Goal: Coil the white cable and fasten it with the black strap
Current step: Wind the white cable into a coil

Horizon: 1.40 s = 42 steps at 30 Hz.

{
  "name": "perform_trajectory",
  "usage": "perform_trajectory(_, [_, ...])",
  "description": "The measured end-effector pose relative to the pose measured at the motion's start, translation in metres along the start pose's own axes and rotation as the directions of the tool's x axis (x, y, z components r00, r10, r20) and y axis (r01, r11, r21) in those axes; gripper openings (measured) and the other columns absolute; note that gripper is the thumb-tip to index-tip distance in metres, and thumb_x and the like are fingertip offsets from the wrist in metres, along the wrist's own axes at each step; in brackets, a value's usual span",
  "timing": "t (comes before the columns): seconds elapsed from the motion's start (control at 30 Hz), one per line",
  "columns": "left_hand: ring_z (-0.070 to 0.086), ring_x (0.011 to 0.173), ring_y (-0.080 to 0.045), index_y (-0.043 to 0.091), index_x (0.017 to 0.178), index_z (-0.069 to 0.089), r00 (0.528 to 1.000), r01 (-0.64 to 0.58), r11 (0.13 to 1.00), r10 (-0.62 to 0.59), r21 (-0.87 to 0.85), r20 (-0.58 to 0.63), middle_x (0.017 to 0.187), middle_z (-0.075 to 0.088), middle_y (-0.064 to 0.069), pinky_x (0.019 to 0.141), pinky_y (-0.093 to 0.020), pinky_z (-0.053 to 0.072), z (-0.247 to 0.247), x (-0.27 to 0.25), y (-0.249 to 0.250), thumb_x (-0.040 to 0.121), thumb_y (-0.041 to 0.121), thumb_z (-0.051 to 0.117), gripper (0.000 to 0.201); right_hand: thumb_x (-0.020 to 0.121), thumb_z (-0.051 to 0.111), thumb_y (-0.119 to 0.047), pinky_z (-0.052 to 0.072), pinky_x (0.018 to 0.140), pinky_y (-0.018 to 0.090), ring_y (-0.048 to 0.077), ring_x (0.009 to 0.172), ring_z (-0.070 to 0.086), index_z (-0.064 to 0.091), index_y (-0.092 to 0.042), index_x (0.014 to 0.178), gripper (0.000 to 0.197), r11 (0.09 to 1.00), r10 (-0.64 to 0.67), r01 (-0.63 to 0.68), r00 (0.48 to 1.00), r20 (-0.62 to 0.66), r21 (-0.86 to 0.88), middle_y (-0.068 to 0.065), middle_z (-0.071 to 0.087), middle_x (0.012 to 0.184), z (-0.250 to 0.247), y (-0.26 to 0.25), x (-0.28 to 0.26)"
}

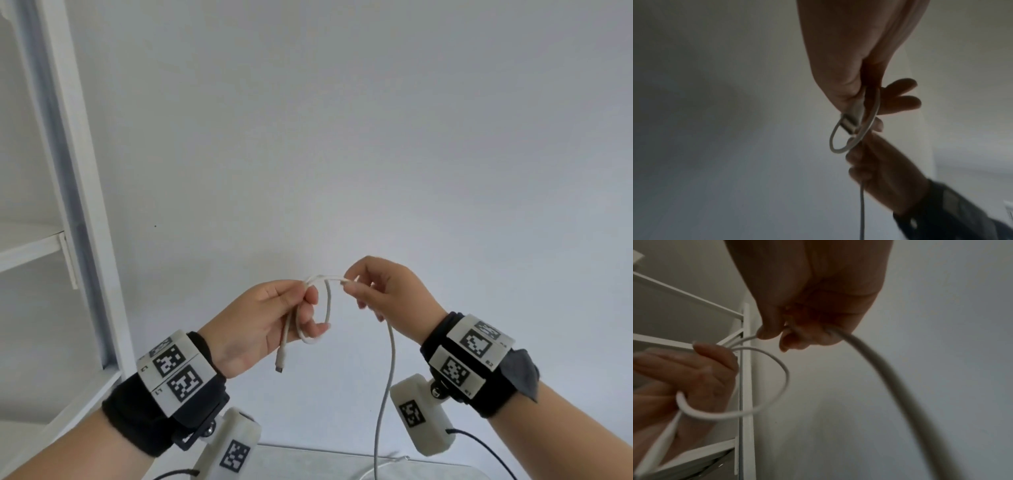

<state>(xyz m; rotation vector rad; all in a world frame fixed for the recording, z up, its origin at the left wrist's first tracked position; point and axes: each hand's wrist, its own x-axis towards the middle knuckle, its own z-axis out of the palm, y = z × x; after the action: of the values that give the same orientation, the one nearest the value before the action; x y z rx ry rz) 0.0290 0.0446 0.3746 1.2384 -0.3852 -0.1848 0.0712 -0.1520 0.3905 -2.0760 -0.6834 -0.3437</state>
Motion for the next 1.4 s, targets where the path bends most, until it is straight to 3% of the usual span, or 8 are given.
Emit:
perform_trajectory(0.27, [0.045,0.038,-0.005,0.012,0.074,0.053,0.973,-0.146,0.958,0.094,-0.248,-0.210,0.045,0.043,0.009,0.065,-0.024,0.059,-0.036,0.002,0.033,0.089,0.011,0.039,0.021,0.089,0.052,-0.016,0.039,0.045,0.014,0.007,0.041,0.045,0.066,-0.014,0.074,0.021,0.937,0.223,-0.266,0.955,0.197,0.228,-0.005,0.054,0.047,-0.003,0.077,-0.040])
perform_trajectory(0.37, [0.047,0.038,-0.002,0.015,0.069,0.058,0.959,-0.198,0.920,0.109,-0.339,-0.263,0.046,0.046,0.010,0.062,-0.023,0.058,-0.054,0.000,0.039,0.078,0.014,0.052,0.011,0.092,0.050,-0.010,0.042,0.047,0.019,0.007,0.042,0.041,0.068,-0.012,0.080,0.022,0.900,0.331,-0.365,0.928,0.172,0.237,-0.007,0.050,0.045,-0.011,0.096,-0.050])
perform_trajectory(0.47, [0.055,0.042,-0.004,0.014,0.073,0.061,0.953,-0.181,0.949,0.105,-0.256,-0.286,0.050,0.055,0.009,0.063,-0.025,0.059,-0.057,0.000,0.031,0.092,0.016,0.041,0.028,0.091,0.052,-0.011,0.031,0.042,0.018,0.006,0.041,0.035,0.070,-0.014,0.077,0.022,0.906,0.380,-0.378,0.925,0.032,0.188,-0.009,0.043,0.042,-0.014,0.095,-0.051])
perform_trajectory(0.6, [0.072,0.064,-0.020,0.008,0.077,0.067,0.971,-0.146,0.973,0.106,-0.178,-0.215,0.070,0.073,-0.004,0.063,-0.031,0.060,-0.040,0.000,0.019,0.082,0.020,0.047,0.023,0.090,0.054,-0.016,0.028,0.042,0.011,0.004,0.038,0.032,0.069,-0.019,0.073,0.023,0.955,0.296,-0.293,0.954,-0.051,0.046,-0.011,0.041,0.036,-0.003,0.075,-0.042])
perform_trajectory(0.8, [0.070,0.093,-0.034,0.002,0.090,0.059,0.983,-0.103,0.994,0.095,-0.040,-0.159,0.102,0.073,-0.018,0.081,-0.034,0.058,-0.024,0.004,0.010,0.087,0.019,0.047,0.021,0.089,0.051,-0.024,0.031,0.046,0.015,0.005,0.043,0.041,0.070,-0.026,0.081,0.020,0.931,0.175,-0.060,0.940,0.293,-0.361,-0.030,0.052,0.047,0.022,0.037,-0.044])
perform_trajectory(0.9, [0.070,0.095,-0.034,0.004,0.090,0.059,0.983,-0.063,0.995,0.076,0.080,-0.169,0.103,0.073,-0.016,0.086,-0.035,0.056,-0.020,0.003,0.007,0.092,0.017,0.045,0.020,0.090,0.049,-0.026,0.034,0.051,0.013,0.001,0.050,0.047,0.069,-0.023,0.085,0.020,0.935,0.108,0.039,0.915,0.389,-0.351,-0.036,0.051,0.052,0.027,0.018,-0.046])
perform_trajectory(1.2, [0.071,0.091,-0.030,0.006,0.090,0.059,0.993,0.081,0.899,-0.037,0.431,-0.109,0.099,0.076,-0.007,0.102,-0.057,0.037,-0.012,-0.004,-0.003,0.097,0.018,0.042,0.022,0.091,0.052,-0.025,0.034,0.055,0.013,0.007,0.053,0.044,0.069,-0.021,0.082,0.019,0.949,-0.060,0.161,0.936,0.346,-0.272,-0.013,0.049,0.051,0.015,-0.015,-0.032])
perform_trajectory(1.4, [0.072,0.084,-0.029,0.007,0.086,0.060,0.997,0.075,0.874,-0.069,0.479,-0.031,0.087,0.076,-0.009,0.091,-0.051,0.044,-0.008,-0.008,-0.003,0.096,0.018,0.042,0.023,0.092,0.050,-0.019,0.036,0.056,0.010,-0.001,0.053,0.048,0.068,-0.014,0.083,0.020,0.958,-0.073,0.157,0.943,0.324,-0.239,-0.034,0.052,0.050,0.011,-0.019,-0.022])
